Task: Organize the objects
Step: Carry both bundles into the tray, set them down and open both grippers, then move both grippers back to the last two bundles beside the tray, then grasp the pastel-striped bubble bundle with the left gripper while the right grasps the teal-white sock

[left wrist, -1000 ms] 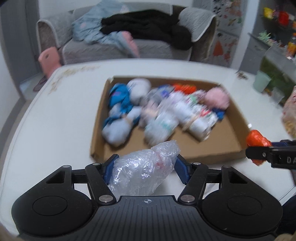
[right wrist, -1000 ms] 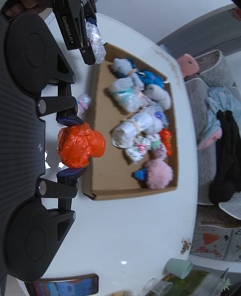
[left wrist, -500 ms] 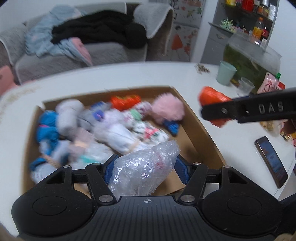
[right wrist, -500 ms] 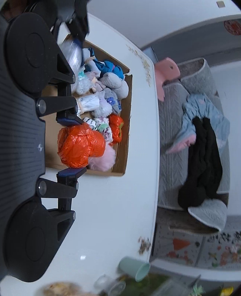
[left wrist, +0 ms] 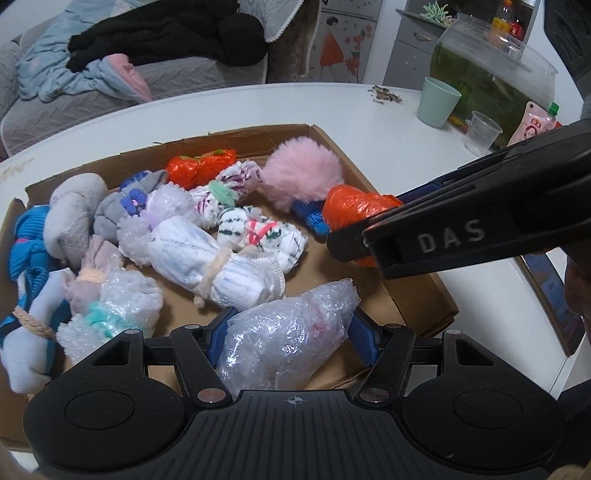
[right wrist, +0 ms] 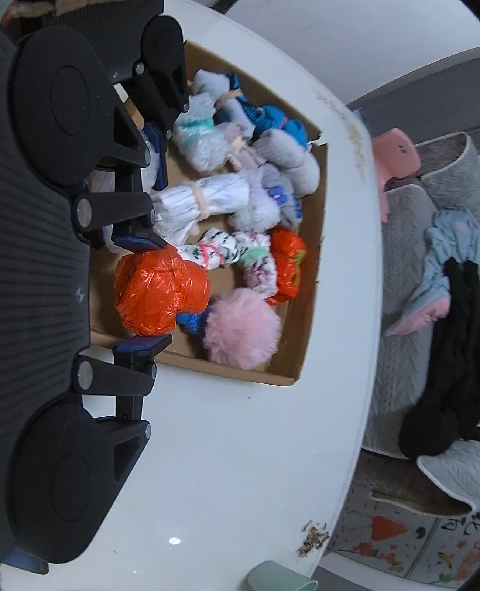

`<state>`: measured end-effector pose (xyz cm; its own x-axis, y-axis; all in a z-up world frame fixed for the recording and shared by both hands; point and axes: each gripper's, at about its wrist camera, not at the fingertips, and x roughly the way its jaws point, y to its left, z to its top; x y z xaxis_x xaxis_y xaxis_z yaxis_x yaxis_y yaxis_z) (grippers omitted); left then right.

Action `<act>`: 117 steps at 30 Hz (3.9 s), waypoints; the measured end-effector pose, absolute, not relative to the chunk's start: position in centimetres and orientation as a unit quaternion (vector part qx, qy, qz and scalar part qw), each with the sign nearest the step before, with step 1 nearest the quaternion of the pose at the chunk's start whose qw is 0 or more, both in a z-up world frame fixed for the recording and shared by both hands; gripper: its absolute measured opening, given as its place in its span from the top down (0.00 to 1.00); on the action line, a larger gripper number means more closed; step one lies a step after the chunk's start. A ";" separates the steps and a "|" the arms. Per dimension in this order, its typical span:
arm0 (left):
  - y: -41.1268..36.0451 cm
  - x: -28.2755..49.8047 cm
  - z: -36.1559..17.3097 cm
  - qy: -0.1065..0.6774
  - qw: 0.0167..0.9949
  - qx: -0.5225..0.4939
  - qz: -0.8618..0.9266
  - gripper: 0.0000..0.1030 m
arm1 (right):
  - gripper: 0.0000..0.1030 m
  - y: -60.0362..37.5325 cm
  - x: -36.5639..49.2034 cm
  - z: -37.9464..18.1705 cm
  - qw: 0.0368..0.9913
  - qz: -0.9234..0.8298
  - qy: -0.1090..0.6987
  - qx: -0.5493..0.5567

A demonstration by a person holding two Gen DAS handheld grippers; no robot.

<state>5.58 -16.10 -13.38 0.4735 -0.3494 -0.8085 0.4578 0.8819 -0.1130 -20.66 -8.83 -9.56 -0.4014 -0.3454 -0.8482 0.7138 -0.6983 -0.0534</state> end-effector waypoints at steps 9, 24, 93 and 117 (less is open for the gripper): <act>-15.9 6.0 -14.4 0.462 0.854 0.070 -0.227 0.32 | 0.60 -9.4 -20.7 -10.7 0.329 -0.797 0.236 0.448; -16.7 6.1 -14.6 0.463 0.853 0.077 -0.228 0.31 | 0.59 -9.8 -20.2 -11.2 0.330 -0.789 0.263 0.446; -8.2 -1.8 -13.1 0.483 0.848 0.076 -0.205 0.05 | 0.71 -5.3 -4.3 -13.3 0.287 -0.812 0.246 0.444; -10.2 -1.8 -15.2 0.431 0.871 0.077 -0.221 0.35 | 0.71 -3.4 -6.1 -10.7 0.281 -0.847 0.166 0.419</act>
<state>-1.84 -10.17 -15.23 0.5304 -0.3192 -0.7853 0.4513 0.8905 -0.0572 -6.08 -3.41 -10.74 -0.4913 -0.3366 -0.8033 0.6154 -0.7869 -0.0466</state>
